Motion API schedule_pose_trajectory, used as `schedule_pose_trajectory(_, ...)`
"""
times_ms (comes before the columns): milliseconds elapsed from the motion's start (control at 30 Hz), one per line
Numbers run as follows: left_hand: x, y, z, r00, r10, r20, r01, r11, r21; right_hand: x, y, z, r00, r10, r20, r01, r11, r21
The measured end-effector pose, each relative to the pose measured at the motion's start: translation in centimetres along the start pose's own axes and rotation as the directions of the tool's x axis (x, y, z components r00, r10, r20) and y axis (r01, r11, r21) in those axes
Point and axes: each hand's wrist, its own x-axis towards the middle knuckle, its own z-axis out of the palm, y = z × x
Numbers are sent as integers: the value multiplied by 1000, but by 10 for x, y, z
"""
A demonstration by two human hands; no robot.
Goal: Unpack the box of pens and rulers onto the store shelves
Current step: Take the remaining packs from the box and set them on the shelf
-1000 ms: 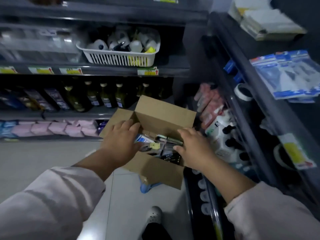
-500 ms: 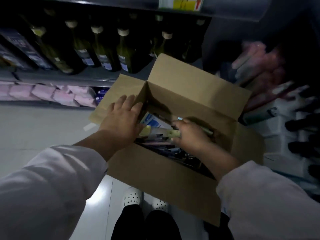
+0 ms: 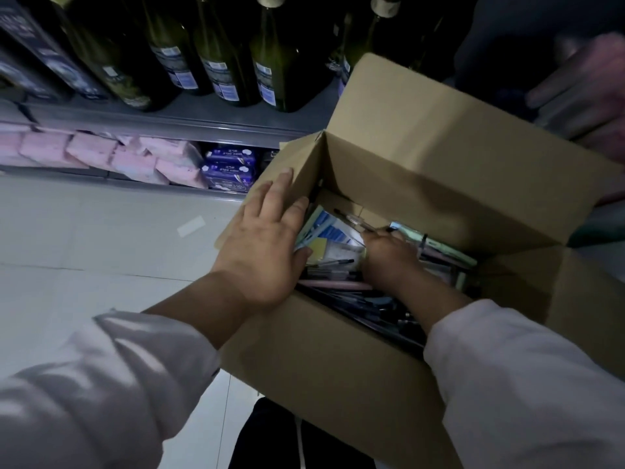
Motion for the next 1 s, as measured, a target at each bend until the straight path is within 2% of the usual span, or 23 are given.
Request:
schedule_pose_trajectory(100, 0, -2, 1, 1000, -4, -2, 4, 1000, -5, 3, -6, -4, 999, 41, 33, -40, 999, -34)
schedule_pose_trajectory(200, -1, -3, 2, 1000, -7, 0, 7, 1000, -5, 4, -10, -11, 996, 10, 91, -7, 1000, -30)
schedule_pose_trajectory(400, 0, 2, 0, 1000, 0, -2, 0, 1000, 3, -4, -6, -18, 976, -76, 206, 37, 982, 188)
schedule_pose_trajectory(500, 0, 4, -1, 1000, -7, 10, 7, 1000, 13, -4, 1, -20, 983, -100, 153, 62, 970, 233)
schedule_pose_trajectory(567, 0, 4, -1, 1000, -8, 16, 8, 1000, 20, -4, 8, -23, 991, -114, 73, 84, 943, 322)
schedule_pose_trajectory(633, 0, 4, -2, 1000, -11, 17, 10, 1000, 23, -5, 17, -28, 995, -96, 7, 83, 894, 441)
schedule_pose_trajectory(767, 1, 9, -5, 1000, -21, 20, 21, 1000, 19, -19, 27, -44, 997, -71, -38, 79, 784, 616)
schedule_pose_trajectory(900, -2, 16, -12, 999, -36, -25, 35, 999, -38, -44, 28, -68, 986, -107, -125, 164, 698, 697)
schedule_pose_trajectory(1000, -7, 29, -25, 996, -58, -74, 47, 988, -147, -62, 29, -90, 982, -106, -156, 187, 638, 747)
